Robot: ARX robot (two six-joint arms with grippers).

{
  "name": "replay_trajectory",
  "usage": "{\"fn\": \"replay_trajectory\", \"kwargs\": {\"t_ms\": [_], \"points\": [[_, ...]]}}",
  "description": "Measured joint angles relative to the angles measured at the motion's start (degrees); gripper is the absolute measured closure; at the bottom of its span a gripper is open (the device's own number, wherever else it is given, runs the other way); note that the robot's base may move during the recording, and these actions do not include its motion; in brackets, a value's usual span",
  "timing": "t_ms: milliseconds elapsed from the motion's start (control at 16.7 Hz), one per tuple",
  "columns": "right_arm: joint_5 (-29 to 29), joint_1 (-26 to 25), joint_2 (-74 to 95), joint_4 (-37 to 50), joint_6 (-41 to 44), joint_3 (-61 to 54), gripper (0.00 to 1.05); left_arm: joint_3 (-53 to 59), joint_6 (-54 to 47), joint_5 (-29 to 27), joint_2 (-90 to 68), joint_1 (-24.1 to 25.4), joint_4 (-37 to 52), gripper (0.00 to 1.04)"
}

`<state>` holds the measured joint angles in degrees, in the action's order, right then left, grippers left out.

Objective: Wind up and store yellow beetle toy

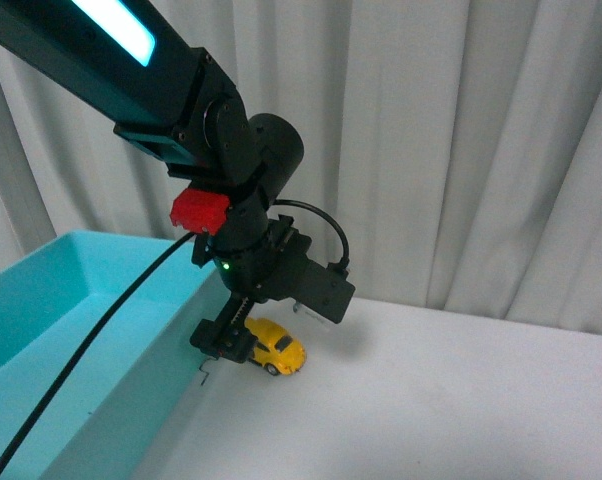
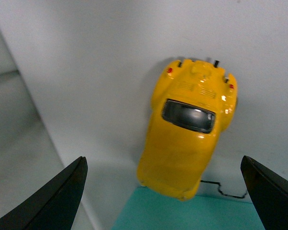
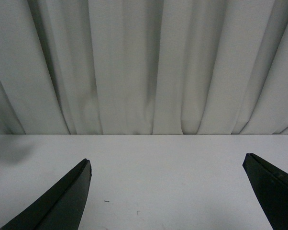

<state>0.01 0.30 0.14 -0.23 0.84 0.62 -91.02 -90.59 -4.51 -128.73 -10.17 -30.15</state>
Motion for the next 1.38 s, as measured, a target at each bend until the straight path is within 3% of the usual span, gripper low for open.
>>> {"fn": "replay_trajectory", "kwargs": {"t_ms": [179, 239, 299, 419, 658, 957, 1197, 1376], "points": [[0.0, 0.0, 0.0, 0.0, 0.0, 0.0, 0.07, 0.0, 3.5, -1.4, -1.6, 1.4, 0.8, 0.07], [0.0, 0.0, 0.0, 0.0, 0.0, 0.0, 0.07, -0.2, 3.7, -1.4, -2.3, 1.7, 1.4, 0.09], [0.0, 0.0, 0.0, 0.0, 0.0, 0.0, 0.07, -0.2, 3.8, -1.2, -2.8, 1.8, 1.0, 0.20], [0.0, 0.0, 0.0, 0.0, 0.0, 0.0, 0.07, -0.2, 3.1, -0.4, -4.0, 2.0, 1.6, 0.21], [0.0, 0.0, 0.0, 0.0, 0.0, 0.0, 0.07, -1.5, -3.7, 3.5, -5.0, 0.6, 2.3, 0.57], [0.0, 0.0, 0.0, 0.0, 0.0, 0.0, 0.07, -1.6, -2.1, 10.6, -4.2, 0.3, 1.6, 0.61], [0.0, 0.0, 0.0, 0.0, 0.0, 0.0, 0.07, -1.5, 11.8, 21.9, 4.7, 2.2, 3.1, 0.64], [0.0, 0.0, 0.0, 0.0, 0.0, 0.0, 0.07, 2.7, 21.7, 27.4, 20.2, 7.6, 3.4, 0.64]]}}
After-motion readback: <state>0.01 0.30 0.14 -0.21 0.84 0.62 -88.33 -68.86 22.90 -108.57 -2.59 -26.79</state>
